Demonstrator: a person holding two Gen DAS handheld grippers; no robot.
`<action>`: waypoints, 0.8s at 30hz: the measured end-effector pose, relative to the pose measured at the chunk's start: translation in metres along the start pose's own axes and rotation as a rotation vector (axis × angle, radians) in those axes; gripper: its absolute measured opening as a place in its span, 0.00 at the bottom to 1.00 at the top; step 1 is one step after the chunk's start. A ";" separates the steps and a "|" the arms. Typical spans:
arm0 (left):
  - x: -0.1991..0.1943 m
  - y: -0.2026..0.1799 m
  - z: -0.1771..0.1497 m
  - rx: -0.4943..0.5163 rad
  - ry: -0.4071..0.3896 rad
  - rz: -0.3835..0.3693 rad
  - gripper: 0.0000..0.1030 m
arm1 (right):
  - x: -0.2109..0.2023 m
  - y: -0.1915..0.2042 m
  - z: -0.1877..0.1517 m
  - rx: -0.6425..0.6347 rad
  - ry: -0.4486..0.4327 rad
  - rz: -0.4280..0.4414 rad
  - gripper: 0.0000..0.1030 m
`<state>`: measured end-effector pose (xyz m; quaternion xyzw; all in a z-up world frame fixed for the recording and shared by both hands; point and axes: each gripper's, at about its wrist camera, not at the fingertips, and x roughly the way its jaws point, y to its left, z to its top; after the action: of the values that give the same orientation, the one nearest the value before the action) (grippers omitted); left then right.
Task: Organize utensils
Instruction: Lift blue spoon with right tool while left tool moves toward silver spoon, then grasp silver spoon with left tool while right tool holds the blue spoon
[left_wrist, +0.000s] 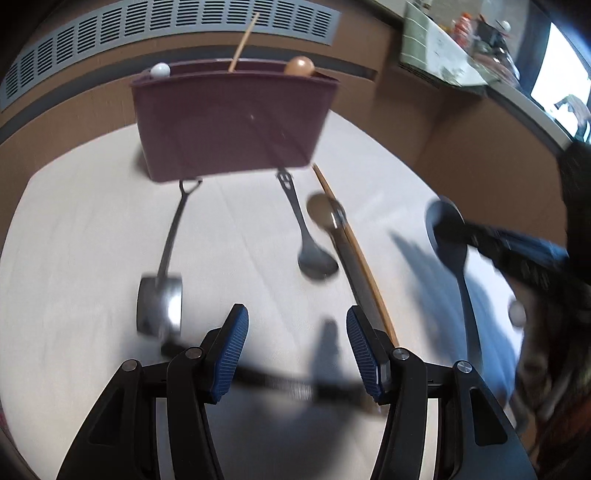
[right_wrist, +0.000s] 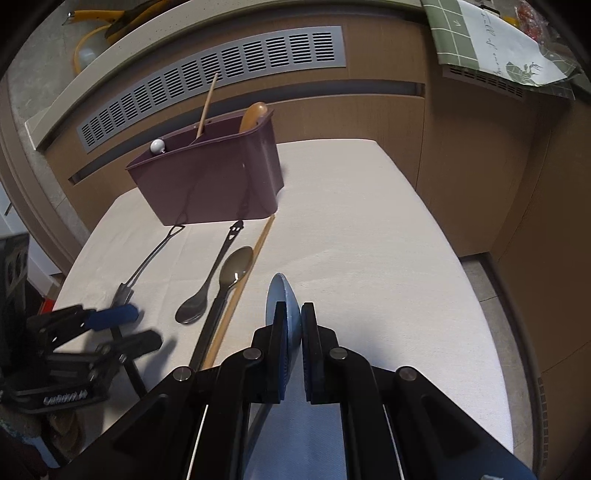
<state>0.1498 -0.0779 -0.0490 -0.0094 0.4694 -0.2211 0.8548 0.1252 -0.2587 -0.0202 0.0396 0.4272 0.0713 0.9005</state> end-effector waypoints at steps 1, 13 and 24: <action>-0.001 0.000 -0.004 0.004 0.019 -0.007 0.54 | 0.000 -0.001 -0.001 0.001 0.000 0.002 0.06; -0.020 0.007 -0.010 0.098 0.008 0.005 0.54 | -0.003 -0.003 -0.013 -0.015 0.018 0.019 0.06; 0.002 -0.004 -0.010 0.360 0.043 0.105 0.55 | 0.004 -0.009 -0.020 0.002 0.059 0.017 0.06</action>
<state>0.1407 -0.0798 -0.0552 0.1730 0.4401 -0.2570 0.8428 0.1133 -0.2671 -0.0374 0.0419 0.4533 0.0797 0.8868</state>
